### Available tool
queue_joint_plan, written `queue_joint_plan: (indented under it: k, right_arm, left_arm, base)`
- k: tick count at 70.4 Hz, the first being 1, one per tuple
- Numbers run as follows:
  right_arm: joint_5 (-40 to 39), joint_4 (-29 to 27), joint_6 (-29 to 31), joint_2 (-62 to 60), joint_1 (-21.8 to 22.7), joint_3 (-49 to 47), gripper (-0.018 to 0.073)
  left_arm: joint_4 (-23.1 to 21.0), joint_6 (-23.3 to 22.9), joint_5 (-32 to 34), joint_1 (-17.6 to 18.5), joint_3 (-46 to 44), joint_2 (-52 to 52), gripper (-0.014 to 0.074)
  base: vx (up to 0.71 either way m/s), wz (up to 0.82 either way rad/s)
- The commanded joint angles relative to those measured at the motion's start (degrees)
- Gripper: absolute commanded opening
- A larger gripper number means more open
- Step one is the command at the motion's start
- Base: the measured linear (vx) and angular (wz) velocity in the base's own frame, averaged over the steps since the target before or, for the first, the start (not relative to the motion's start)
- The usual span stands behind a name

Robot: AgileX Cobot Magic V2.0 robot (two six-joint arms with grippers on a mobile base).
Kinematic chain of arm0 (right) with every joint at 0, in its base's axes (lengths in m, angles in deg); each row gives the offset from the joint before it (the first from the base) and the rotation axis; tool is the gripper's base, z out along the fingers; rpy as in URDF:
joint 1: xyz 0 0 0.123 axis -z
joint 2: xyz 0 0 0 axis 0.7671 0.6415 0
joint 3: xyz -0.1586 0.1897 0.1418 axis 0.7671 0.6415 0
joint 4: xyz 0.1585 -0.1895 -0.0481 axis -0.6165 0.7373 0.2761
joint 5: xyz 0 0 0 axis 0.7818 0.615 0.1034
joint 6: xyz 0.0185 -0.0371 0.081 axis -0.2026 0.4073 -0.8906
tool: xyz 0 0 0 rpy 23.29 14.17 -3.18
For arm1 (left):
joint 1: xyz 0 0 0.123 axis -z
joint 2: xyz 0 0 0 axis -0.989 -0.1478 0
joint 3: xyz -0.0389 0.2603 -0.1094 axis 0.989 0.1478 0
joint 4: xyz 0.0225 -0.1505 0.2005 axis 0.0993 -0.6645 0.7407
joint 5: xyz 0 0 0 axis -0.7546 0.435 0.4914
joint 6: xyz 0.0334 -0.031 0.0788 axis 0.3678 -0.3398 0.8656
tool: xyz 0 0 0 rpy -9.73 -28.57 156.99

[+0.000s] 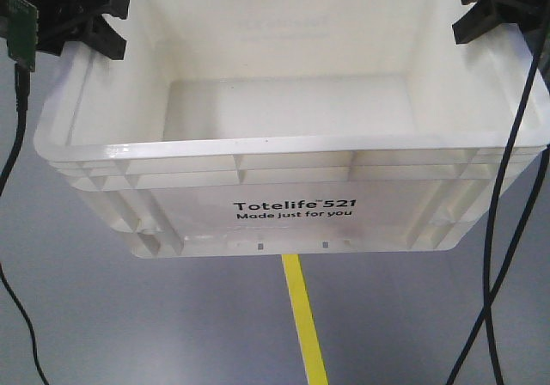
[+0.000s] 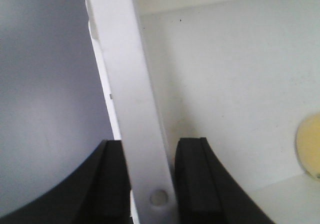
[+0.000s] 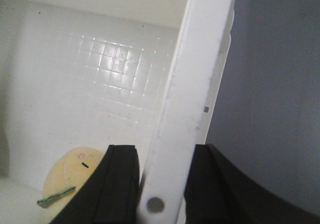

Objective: Place moving items into box and shelve
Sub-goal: 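Keep gripping the tote rims while the base drives toward the shelf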

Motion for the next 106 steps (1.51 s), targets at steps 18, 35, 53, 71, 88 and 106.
queue_joint_plan:
  k: [18, 35, 53, 71, 88, 106]
  right_arm:
    - [-1.07, -6.43, 1.98, -3.07, -0.45, -2.17, -0.0012]
    - [-1.07, -6.43, 1.98, -3.07, -0.45, -2.17, -0.0012]
    - [-1.07, -6.43, 1.98, -3.07, -0.45, -2.17, -0.0012]
    - [-1.07, -6.43, 1.98, -3.07, -0.45, -2.17, -0.0012]
    - [-1.07, -6.43, 1.93, -3.07, -0.45, -2.17, -0.0012]
    - [-1.07, -6.44, 1.93, -3.07, -0.45, -2.17, -0.0012]
  left_arm:
    - [-6.14, 1.19, 6.64, 0.58, -2.73, 3.01, -0.0017]
    - [-6.08, 1.19, 6.63, 0.58, -2.73, 3.01, -0.0017]
    - [-6.14, 1.19, 6.63, 0.58, -2.73, 3.01, -0.0017]
    - [-5.98, 1.19, 6.63, 0.58, -2.73, 3.01, -0.0017]
    - [-6.08, 1.19, 6.63, 0.58, -2.73, 3.01, -0.0017]
    - [-6.16, 1.19, 6.63, 0.58, -2.73, 3.01, -0.0017]
  base:
    - [0.46, -0.37]
    - [0.45, -0.38]
    - [0.43, -0.50]
    - [0.41, -0.60]
    - [0.38, -0.56]
    - [0.36, -0.53]
